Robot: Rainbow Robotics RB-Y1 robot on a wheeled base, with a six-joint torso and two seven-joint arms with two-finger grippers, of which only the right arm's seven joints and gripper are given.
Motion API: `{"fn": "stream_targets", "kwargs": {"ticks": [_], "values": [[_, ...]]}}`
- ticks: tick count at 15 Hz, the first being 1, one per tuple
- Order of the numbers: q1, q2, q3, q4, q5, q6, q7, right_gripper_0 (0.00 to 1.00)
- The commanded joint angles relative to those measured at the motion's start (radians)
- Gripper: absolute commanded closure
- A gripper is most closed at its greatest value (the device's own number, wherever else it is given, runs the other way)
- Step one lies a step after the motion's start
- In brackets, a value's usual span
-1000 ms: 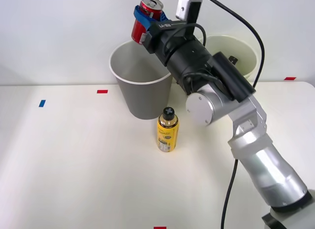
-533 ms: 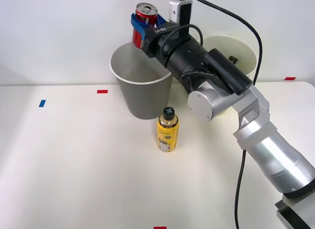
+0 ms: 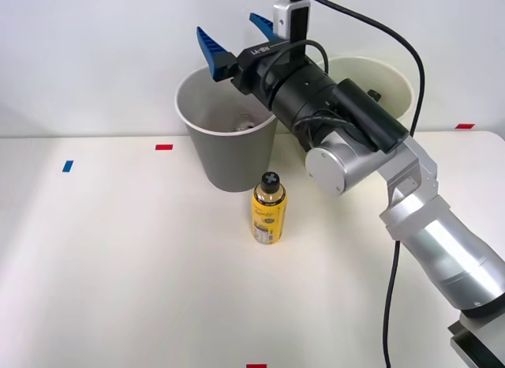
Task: Put cans in the gray bin, plastic bottles in the light green bin
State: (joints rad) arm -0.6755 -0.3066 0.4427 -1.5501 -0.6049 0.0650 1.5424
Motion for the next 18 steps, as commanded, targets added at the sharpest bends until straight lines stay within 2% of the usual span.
{"fn": "stream_targets", "kwargs": {"ticks": [1, 7, 9, 14, 17, 18], "values": [[0.056, -0.006, -0.027, -0.065, 0.02, 0.001, 0.022, 0.08], [0.307, -0.075, -0.079, -0.332, 0.034, -0.004, 0.05, 0.07], [0.442, -0.114, -0.093, -0.415, 0.036, -0.079, 0.051, 0.07], [0.797, -0.155, -0.104, -0.559, 0.05, -0.326, 0.068, 0.07], [0.982, -0.158, -0.119, -0.593, 0.076, -0.456, 0.085, 0.08], [1.036, -0.152, -0.13, -0.594, 0.117, -0.485, 0.088, 0.07]]}}
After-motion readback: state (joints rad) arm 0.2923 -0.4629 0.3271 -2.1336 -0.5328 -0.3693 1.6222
